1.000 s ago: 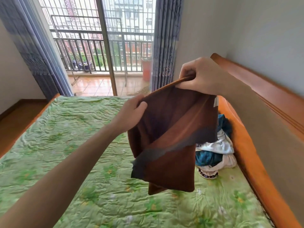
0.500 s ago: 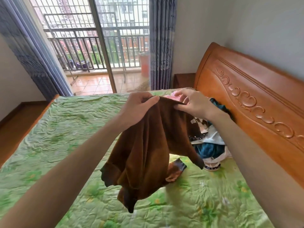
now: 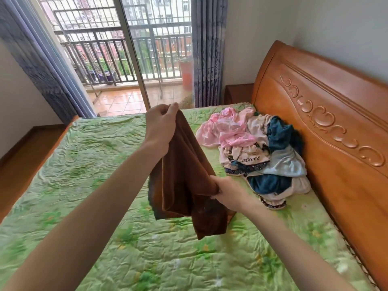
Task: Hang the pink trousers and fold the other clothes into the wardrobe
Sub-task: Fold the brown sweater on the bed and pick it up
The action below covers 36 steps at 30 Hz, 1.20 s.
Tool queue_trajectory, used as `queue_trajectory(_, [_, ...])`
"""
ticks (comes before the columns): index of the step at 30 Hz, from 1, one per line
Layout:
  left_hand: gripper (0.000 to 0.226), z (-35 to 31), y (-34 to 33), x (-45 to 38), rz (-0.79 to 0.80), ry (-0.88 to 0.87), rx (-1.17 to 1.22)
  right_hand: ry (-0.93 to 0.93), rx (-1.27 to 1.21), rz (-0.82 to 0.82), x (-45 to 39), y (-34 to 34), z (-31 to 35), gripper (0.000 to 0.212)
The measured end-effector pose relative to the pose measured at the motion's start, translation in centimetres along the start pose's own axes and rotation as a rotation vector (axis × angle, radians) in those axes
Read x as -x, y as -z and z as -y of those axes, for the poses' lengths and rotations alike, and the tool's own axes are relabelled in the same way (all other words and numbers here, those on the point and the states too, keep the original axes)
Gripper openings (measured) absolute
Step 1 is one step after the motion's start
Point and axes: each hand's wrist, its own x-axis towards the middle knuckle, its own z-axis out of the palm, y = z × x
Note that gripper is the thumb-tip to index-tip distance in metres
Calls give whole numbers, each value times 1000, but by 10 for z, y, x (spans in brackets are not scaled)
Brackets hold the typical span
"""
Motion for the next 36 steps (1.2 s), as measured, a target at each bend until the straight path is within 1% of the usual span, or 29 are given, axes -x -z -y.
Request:
queue_trajectory(1, [35, 3, 5, -4, -11, -3, -17, -20, -66, -38, -3, 2, -1, 26])
queue_trajectory(4, [27, 17, 22, -17, -56, -5, -79, 8, -334, -196, -12, 30, 7, 32])
queue_trajectory(5, [24, 23, 28, -21, -75, 8, -109, 11, -397, -207, -15, 43, 14, 28])
queue_trajectory(6, [22, 32, 34, -24, -87, 28, -148, 18, -432, -206, -19, 55, 21, 19])
queue_trajectory(7, [20, 39, 40, -25, -83, 53, -197, 31, -441, -215, -23, 66, 28, 10])
queue_trajectory(8, [20, 48, 46, -26, -57, 82, -263, 47, -432, -233, -28, 75, 34, 6])
queue_trajectory(9, [22, 55, 52, -27, -14, 108, -363, 69, -421, -253, -33, 84, 39, 8])
queue_trajectory(10, [26, 61, 58, -27, 52, 129, -540, 95, -419, -270, -38, 91, 45, 12])
queue_trajectory(12, [40, 68, 66, -21, 168, 139, -1031, 136, -423, -283, -44, 100, 57, 13])
queue_trajectory(13, [45, 68, 68, -16, 181, 99, -1225, 155, -413, -281, -48, 102, 62, 13])
queue_trajectory(14, [48, 67, 68, -12, 171, 38, -1289, 179, -388, -263, -51, 104, 68, 15])
queue_trajectory(15, [49, 62, 67, -7, 168, -42, -1206, 206, -347, -236, -54, 103, 74, 16])
queue_trajectory(16, [48, 58, 67, -4, 218, -116, -1024, 226, -295, -202, -57, 99, 80, 16])
queue_trajectory(18, [36, 41, 63, 7, 428, -213, -620, 242, -225, -143, -61, 90, 87, 16])
queue_trajectory(19, [31, 33, 62, 15, 537, -218, -527, 244, -214, -130, -63, 86, 88, 16])
queue_trajectory(20, [34, 27, 60, 21, 631, -213, -507, 238, -216, -126, -63, 84, 90, 16])
queue_trajectory(21, [43, 27, 57, 26, 682, -228, -547, 228, -227, -126, -63, 82, 90, 16])
queue_trajectory(22, [50, 30, 53, 30, 675, -277, -616, 217, -243, -131, -62, 82, 91, 14])
queue_trajectory(23, [52, 35, 49, 34, 625, -351, -683, 212, -260, -134, -61, 81, 91, 13])
queue_trajectory(24, [49, 42, 45, 36, 571, -406, -706, 204, -271, -132, -61, 81, 91, 12])
queue_trajectory(25, [44, 48, 42, 38, 545, -420, -684, 195, -281, -124, -59, 81, 90, 12])
queue_trajectory(27, [34, 55, 36, 40, 570, -397, -618, 183, -288, -123, -54, 82, 86, 14])
queue_trajectory(31, [14, 61, 28, 42, 640, -318, -575, 172, -315, -170, -31, 77, 66, 15])
queue_trajectory(34, [7, 66, 27, 37, 608, -205, -473, 114, -270, -34, -10, 60, 51, 20])
queue_trajectory(35, [5, 65, 29, 36, 577, -172, -432, 100, -255, -14, -7, 54, 45, 16])
queue_trajectory(36, [7, 65, 30, 35, 551, -150, -394, 94, -261, -34, -6, 51, 42, 15])
